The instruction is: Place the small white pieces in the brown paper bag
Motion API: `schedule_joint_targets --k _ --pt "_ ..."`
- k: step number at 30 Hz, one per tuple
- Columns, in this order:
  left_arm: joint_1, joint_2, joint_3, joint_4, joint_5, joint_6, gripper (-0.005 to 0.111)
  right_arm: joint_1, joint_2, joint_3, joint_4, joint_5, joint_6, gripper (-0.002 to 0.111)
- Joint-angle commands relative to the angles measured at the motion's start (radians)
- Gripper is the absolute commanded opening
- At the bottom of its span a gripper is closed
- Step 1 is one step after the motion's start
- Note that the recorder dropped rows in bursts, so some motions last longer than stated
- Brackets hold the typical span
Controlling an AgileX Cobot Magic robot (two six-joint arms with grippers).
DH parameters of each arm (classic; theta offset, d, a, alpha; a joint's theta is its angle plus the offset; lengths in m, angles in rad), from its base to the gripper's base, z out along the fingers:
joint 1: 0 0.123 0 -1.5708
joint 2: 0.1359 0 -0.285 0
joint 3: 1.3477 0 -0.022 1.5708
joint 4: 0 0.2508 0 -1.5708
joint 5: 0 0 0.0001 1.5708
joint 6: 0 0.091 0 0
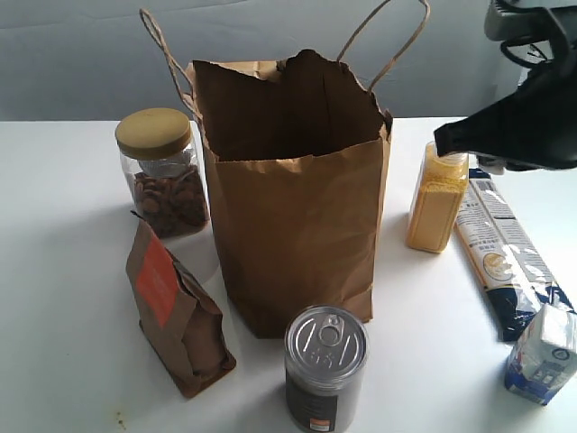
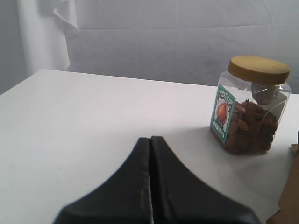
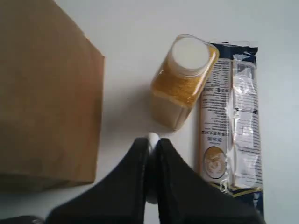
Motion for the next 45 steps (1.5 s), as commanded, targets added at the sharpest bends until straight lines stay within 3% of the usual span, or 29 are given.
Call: schedule_joint_targets --k 1,8,14,33,36,42,45 --pt "-0.008 -0.003 0.004 -0.008 -0.002 -0.005 0.000 0.078 -0.148 0.061 0.009 -0.020 0.069 0.000" --pt "-0.008 -0.003 0.004 -0.008 -0.002 -0.005 0.000 0.195 -0.269 0.061 0.011 -0.059 0.111 0.000" --pt "-0.008 -0.003 0.004 -0.008 -0.002 -0.005 0.000 0.254 -0.265 0.056 0.021 -0.216 0.119 0.000" --pt "-0.008 -0.003 0.004 -0.008 -0.002 -0.005 0.000 0.256 0.134 -0.167 0.045 -0.365 -0.005 0.000" --pt "-0.008 -0.003 0.004 -0.008 -0.002 -0.005 0.000 0.256 0.164 -0.167 0.063 -0.396 -0.005 0.012" --pt "-0.008 -0.003 0.004 -0.008 -0.002 -0.005 0.000 0.256 0.176 -0.167 0.063 -0.400 -0.026 0.051" --pt "-0.008 -0.003 0.004 -0.008 -0.002 -0.005 0.000 0.256 0.176 -0.167 0.063 -0.398 -0.026 0.059"
